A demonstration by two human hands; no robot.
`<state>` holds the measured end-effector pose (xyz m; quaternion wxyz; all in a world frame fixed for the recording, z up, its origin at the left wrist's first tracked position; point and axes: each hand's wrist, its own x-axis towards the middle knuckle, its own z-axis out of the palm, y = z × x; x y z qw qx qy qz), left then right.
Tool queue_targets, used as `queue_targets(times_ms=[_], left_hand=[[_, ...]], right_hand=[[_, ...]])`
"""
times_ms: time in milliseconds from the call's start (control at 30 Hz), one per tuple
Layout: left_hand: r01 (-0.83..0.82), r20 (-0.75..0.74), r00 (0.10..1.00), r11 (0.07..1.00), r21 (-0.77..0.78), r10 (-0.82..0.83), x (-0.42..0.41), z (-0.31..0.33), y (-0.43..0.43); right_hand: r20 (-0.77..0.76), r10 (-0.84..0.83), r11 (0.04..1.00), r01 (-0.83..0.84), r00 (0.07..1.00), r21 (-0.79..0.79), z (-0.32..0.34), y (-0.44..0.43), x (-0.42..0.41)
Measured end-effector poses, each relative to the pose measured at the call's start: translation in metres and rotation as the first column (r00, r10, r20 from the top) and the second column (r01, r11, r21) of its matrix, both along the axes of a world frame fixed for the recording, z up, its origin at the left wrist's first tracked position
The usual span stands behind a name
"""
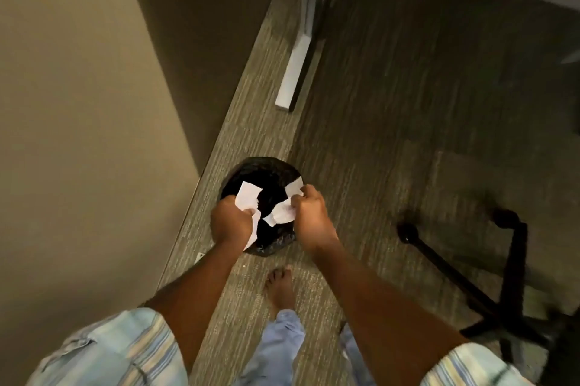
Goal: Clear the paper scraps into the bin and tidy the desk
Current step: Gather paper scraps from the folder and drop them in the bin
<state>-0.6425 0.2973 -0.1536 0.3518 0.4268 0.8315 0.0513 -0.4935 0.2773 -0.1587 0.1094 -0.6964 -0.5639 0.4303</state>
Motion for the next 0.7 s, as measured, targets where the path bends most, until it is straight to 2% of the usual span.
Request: queue_targets(times_ms=[133,200,400,500,600,700], left_hand=[[-0.019,0.046,0.999,0.994,-0.112,0.025,-0.016,-0.055,0.009],[-0.039,0.066,0.997,0.991,-0.128,0.048,-0.020,-0.075,0.011],[0.035,0.058,0.998,0.988,-0.149,-0.027,-0.024,-0.109,0.018],[0.038,0.084,0.996,0.990,-0.132,-0.027,-0.028,-0.118,0.023],[0.056,0.109,0.993,0.994,-0.099,-0.045,-0.034,-0.124,0.028],[0.098,0.128,0.988,0.990,-0.100,-0.085,-0.039,-0.130,0.028]], right_hand=[[0.150,0.198,0.980,-0.194,0.969,-0.039,-0.046,0.013,-0.020],[0.176,0.238,0.971,-0.229,0.955,-0.070,-0.065,0.019,-0.028],[0.065,0.170,0.978,-0.160,0.983,-0.131,-0.105,0.023,-0.041],[0.076,0.250,0.957,-0.234,0.965,-0.174,-0.118,0.025,-0.046],[-0.015,0.249,0.944,-0.246,0.968,-0.221,-0.127,0.027,-0.050],[-0.001,0.318,0.924,-0.311,0.948,-0.223,-0.133,0.027,-0.054]])
